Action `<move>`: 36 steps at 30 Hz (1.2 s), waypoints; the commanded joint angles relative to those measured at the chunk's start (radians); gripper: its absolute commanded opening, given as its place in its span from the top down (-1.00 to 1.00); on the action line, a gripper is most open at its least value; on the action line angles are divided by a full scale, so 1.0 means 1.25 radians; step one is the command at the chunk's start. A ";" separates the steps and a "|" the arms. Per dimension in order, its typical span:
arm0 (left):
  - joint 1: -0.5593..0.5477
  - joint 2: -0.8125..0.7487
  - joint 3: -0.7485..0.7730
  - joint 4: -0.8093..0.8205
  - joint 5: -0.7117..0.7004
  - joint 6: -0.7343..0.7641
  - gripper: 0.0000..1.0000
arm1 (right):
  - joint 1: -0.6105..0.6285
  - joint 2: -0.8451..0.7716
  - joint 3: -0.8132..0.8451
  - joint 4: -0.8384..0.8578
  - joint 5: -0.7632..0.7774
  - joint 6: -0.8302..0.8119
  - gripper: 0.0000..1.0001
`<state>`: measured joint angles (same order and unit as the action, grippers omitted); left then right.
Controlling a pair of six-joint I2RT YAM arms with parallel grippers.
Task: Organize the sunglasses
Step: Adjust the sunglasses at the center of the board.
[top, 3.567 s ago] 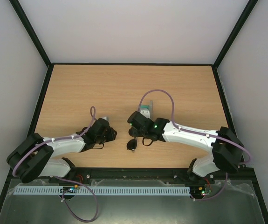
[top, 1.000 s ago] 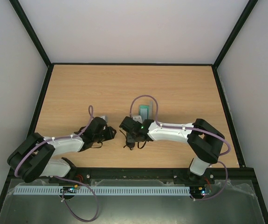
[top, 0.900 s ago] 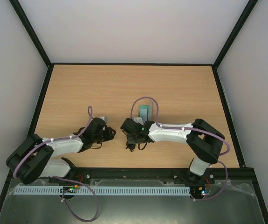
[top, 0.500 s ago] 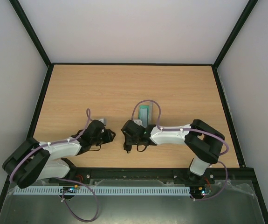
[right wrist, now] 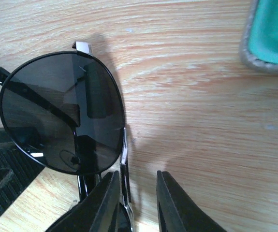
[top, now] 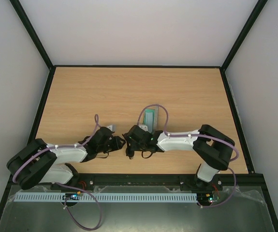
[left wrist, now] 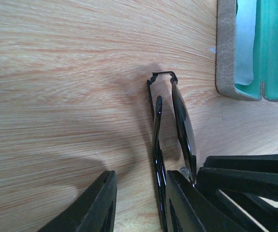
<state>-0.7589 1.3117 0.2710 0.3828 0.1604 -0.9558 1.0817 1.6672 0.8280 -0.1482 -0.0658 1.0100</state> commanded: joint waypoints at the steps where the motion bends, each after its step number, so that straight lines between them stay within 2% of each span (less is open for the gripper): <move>1: -0.006 -0.005 -0.023 -0.088 -0.009 -0.007 0.38 | 0.009 -0.048 0.037 -0.095 0.066 -0.013 0.51; 8: -0.001 -0.097 -0.011 -0.168 -0.025 -0.003 0.37 | 0.061 -0.064 0.114 -0.228 0.142 -0.019 0.33; 18: 0.061 -0.428 0.073 -0.480 -0.068 0.028 0.33 | 0.206 0.083 0.322 -0.421 0.237 0.010 0.05; 27: 0.097 -0.588 0.094 -0.606 -0.066 0.031 0.32 | 0.259 0.246 0.505 -0.633 0.351 0.050 0.03; 32: 0.106 -0.637 0.097 -0.642 -0.076 0.031 0.32 | 0.260 0.278 0.538 -0.703 0.401 0.069 0.03; 36: 0.112 -0.640 0.098 -0.645 -0.070 0.035 0.32 | 0.260 0.291 0.529 -0.704 0.405 0.072 0.04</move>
<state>-0.6277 0.5190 0.3668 -0.3828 0.0708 -0.9257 1.4021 1.9995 1.4757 -0.9348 0.3603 1.0637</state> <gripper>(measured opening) 0.340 0.484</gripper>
